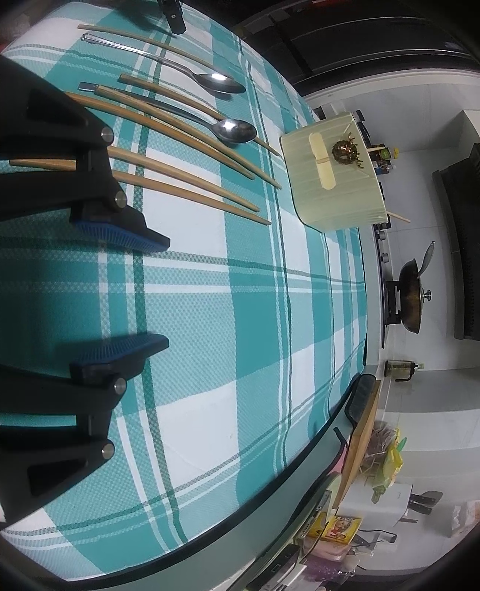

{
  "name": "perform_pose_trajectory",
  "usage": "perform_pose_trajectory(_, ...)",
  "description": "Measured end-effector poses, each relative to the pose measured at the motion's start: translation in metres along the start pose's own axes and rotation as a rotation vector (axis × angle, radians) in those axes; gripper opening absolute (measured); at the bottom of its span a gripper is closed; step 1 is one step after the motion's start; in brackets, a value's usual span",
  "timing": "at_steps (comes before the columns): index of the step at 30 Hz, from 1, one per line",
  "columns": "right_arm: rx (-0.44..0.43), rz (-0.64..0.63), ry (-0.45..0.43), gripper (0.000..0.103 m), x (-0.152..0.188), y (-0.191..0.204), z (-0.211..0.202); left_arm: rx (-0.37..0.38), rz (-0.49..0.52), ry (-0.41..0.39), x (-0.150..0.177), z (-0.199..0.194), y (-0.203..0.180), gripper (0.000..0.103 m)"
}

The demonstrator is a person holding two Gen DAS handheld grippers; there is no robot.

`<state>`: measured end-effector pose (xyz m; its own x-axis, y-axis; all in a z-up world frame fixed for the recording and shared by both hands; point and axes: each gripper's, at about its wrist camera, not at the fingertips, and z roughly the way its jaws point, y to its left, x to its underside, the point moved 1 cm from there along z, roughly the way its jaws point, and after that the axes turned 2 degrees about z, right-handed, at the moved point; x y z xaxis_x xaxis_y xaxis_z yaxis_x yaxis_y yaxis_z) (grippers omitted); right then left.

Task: Organize utensils
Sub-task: 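Move both open tools back down to the row of utensils, then grasp a chopstick with the right tool while the left tool grasps another chopstick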

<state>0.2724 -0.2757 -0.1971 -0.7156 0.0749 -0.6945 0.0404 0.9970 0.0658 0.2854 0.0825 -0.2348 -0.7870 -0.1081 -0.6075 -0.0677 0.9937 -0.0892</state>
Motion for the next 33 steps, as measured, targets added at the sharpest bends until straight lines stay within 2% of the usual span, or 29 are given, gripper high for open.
perform_pose_trajectory(3,-0.035,-0.023,0.029,0.047,-0.001,0.007,0.000,0.027,0.057,0.003,-0.001,-0.006,-0.025,0.103)
perform_pose_trajectory(5,-0.104,-0.014,0.055,0.047,-0.003,0.015,-0.002,0.030,0.090,0.011,-0.001,-0.006,-0.039,0.103)
perform_pose_trajectory(8,-0.148,-0.048,0.103,0.047,-0.004,0.034,-0.001,0.012,0.130,0.039,0.003,0.002,-0.055,0.103)
perform_pose_trajectory(11,-0.137,-0.083,0.138,0.046,-0.004,0.046,0.004,-0.024,0.152,0.065,0.008,0.009,-0.060,0.102)
perform_pose_trajectory(13,-0.119,-0.108,0.166,0.034,-0.002,0.050,0.009,-0.032,0.164,0.076,0.011,0.014,-0.061,0.102)
perform_pose_trajectory(14,-0.106,-0.129,0.161,0.033,-0.002,0.052,0.009,-0.038,0.172,0.083,0.013,0.016,-0.062,0.103)
perform_pose_trajectory(16,-0.080,-0.169,0.171,0.025,-0.001,0.056,0.009,-0.032,0.171,0.080,0.014,0.016,-0.060,0.103)
perform_pose_trajectory(19,-0.115,-0.194,0.192,0.020,0.000,0.060,0.008,-0.025,0.186,0.085,0.013,0.016,-0.057,0.103)
perform_pose_trajectory(20,-0.095,-0.224,0.193,0.019,0.000,0.063,0.008,-0.027,0.188,0.087,0.012,0.015,-0.055,0.103)
perform_pose_trajectory(22,-0.059,-0.238,0.199,0.007,-0.001,0.061,0.008,-0.032,0.179,0.088,0.012,0.015,-0.048,0.103)
perform_pose_trajectory(25,-0.046,-0.183,0.223,0.007,-0.004,0.046,0.007,-0.039,0.166,0.096,0.012,0.014,-0.034,0.103)
perform_pose_trajectory(28,-0.025,-0.185,0.251,0.007,-0.004,0.038,0.004,-0.035,0.180,0.117,0.009,0.015,-0.023,0.103)
perform_pose_trajectory(33,-0.080,-0.217,0.345,0.008,-0.007,0.031,0.003,0.026,0.282,0.194,0.001,0.021,-0.024,0.102)
